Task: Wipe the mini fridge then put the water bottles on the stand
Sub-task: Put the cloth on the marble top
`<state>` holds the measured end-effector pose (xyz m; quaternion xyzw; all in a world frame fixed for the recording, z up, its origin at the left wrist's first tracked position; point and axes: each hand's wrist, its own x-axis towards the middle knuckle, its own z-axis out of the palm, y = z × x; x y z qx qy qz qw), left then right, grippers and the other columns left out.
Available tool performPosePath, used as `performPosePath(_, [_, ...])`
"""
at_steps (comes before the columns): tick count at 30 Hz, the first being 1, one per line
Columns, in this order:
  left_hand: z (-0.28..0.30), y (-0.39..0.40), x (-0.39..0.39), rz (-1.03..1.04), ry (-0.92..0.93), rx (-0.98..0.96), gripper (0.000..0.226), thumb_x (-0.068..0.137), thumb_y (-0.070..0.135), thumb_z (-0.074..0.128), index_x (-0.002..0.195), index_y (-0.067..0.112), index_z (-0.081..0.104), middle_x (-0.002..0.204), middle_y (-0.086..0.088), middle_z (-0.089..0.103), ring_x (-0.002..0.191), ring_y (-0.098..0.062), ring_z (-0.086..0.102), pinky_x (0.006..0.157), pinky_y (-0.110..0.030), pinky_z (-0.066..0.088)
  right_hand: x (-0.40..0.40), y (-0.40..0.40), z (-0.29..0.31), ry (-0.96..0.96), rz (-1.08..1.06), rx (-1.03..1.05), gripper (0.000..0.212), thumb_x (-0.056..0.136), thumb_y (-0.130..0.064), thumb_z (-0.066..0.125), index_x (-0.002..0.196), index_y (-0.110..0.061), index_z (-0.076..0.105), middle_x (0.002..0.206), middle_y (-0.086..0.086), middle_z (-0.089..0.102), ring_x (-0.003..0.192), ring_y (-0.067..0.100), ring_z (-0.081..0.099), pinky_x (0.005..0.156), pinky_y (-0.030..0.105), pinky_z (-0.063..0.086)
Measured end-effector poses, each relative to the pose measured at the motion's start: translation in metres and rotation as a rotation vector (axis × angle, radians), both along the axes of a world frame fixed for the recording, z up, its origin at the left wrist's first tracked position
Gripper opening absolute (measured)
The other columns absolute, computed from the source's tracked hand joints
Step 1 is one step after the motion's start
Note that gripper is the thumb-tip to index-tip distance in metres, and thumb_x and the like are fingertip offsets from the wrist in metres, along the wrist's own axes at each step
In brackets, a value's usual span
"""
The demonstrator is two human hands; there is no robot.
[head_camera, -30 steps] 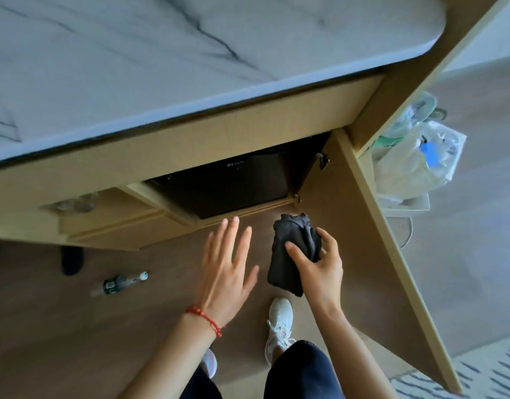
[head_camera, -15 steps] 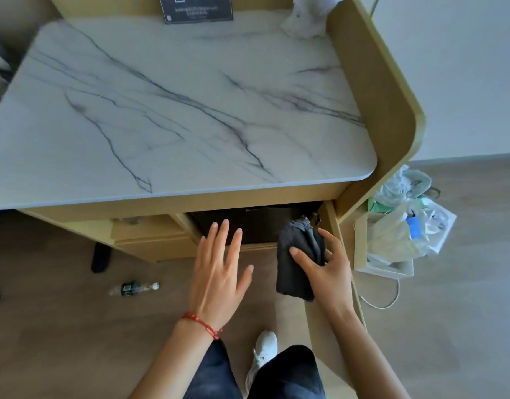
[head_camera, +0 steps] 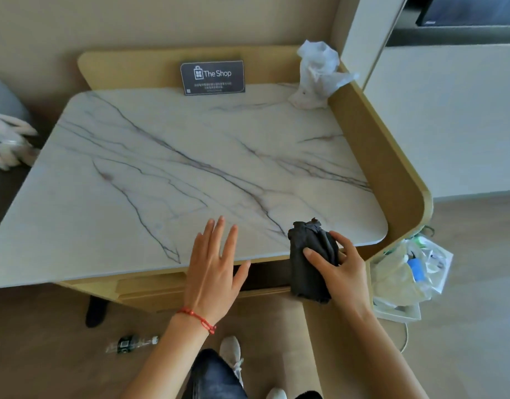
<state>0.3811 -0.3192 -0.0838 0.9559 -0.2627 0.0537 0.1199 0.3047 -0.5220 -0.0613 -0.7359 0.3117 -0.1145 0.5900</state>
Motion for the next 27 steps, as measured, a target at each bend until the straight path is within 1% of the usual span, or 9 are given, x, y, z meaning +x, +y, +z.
performPosePath(6, [-0.002,-0.015,0.049,-0.111,0.007,0.023,0.062,0.095,0.049,0.010,0.134,0.009,0.036,0.141,-0.019,0.043,0.132,-0.032,0.033,0.104,-0.047,0.028,0.050,-0.010,0.006,0.027,-0.041,-0.015,0.057,0.077,-0.021,0.073,0.127,-0.022,0.046,0.111,0.003,0.056,0.080,0.000,0.055,0.050,0.007,0.046])
performPosePath(8, [-0.004,-0.022,0.061,-0.125,0.023,0.027,0.062,0.095,0.048,0.010,0.134,0.009,0.036,0.141,-0.019,0.042,0.132,-0.031,0.030,0.104,-0.048,0.027,0.062,-0.017,0.005,0.054,-0.060,-0.032,0.057,0.076,-0.024,0.074,0.126,-0.024,0.046,0.114,0.004,0.058,0.083,0.007,0.058,0.059,0.013,0.048])
performPosePath(10, [-0.005,-0.029,0.070,-0.122,0.049,0.029,0.062,0.095,0.049,0.009,0.135,0.009,0.036,0.141,-0.019,0.043,0.132,-0.032,0.035,0.104,-0.048,0.028,0.073,-0.026,0.001,0.079,-0.072,-0.049,0.057,0.074,-0.027,0.075,0.125,-0.026,0.047,0.119,0.007,0.058,0.091,0.016,0.057,0.068,0.022,0.049])
performPosePath(12, [-0.007,-0.037,0.079,-0.117,0.071,0.026,0.062,0.095,0.049,0.010,0.135,0.009,0.036,0.141,-0.019,0.042,0.131,-0.034,0.038,0.104,-0.047,0.029,0.084,-0.036,-0.001,0.087,-0.064,-0.071,0.058,0.075,-0.026,0.074,0.126,-0.025,0.047,0.121,0.006,0.057,0.094,0.016,0.055,0.069,0.022,0.048])
performPosePath(15, [-0.012,-0.049,0.092,-0.096,0.083,0.042,0.060,0.095,0.048,0.013,0.134,0.008,0.037,0.141,-0.019,0.043,0.131,-0.034,0.037,0.103,-0.048,0.031,0.101,-0.051,-0.004,0.096,-0.043,-0.099,0.060,0.075,-0.025,0.074,0.128,-0.023,0.045,0.122,0.003,0.054,0.102,0.015,0.050,0.077,0.027,0.044])
performPosePath(17, [-0.014,-0.057,0.098,-0.072,0.093,0.050,0.057,0.094,0.047,0.018,0.133,0.009,0.037,0.139,-0.020,0.045,0.130,-0.034,0.039,0.102,-0.049,0.034,0.111,-0.060,-0.006,0.105,-0.010,-0.118,0.060,0.076,-0.025,0.073,0.128,-0.023,0.044,0.120,0.000,0.053,0.099,0.012,0.047,0.078,0.027,0.042])
performPosePath(20, [-0.016,-0.068,0.101,-0.025,0.128,0.064,0.058,0.095,0.049,0.014,0.133,0.010,0.036,0.139,-0.020,0.045,0.129,-0.034,0.041,0.103,-0.049,0.031,0.121,-0.076,-0.010,0.144,0.017,-0.170,0.063,0.075,-0.030,0.074,0.130,-0.027,0.042,0.119,0.001,0.055,0.099,0.015,0.052,0.081,0.033,0.049])
performPosePath(23, [-0.020,-0.076,0.101,0.016,0.148,0.077,0.059,0.094,0.050,0.013,0.132,0.011,0.036,0.138,-0.019,0.046,0.130,-0.032,0.038,0.103,-0.048,0.031,0.127,-0.091,-0.012,0.209,0.065,-0.224,0.066,0.076,-0.036,0.071,0.132,-0.031,0.038,0.120,0.003,0.057,0.104,0.024,0.057,0.084,0.043,0.053])
performPosePath(27, [-0.020,-0.083,0.100,0.076,0.152,0.084,0.060,0.094,0.051,0.011,0.132,0.011,0.036,0.138,-0.019,0.046,0.131,-0.029,0.029,0.102,-0.050,0.030,0.126,-0.097,-0.011,0.292,0.165,-0.452,0.067,0.082,-0.041,0.064,0.137,-0.025,0.031,0.117,0.007,0.060,0.101,0.028,0.058,0.079,0.037,0.050])
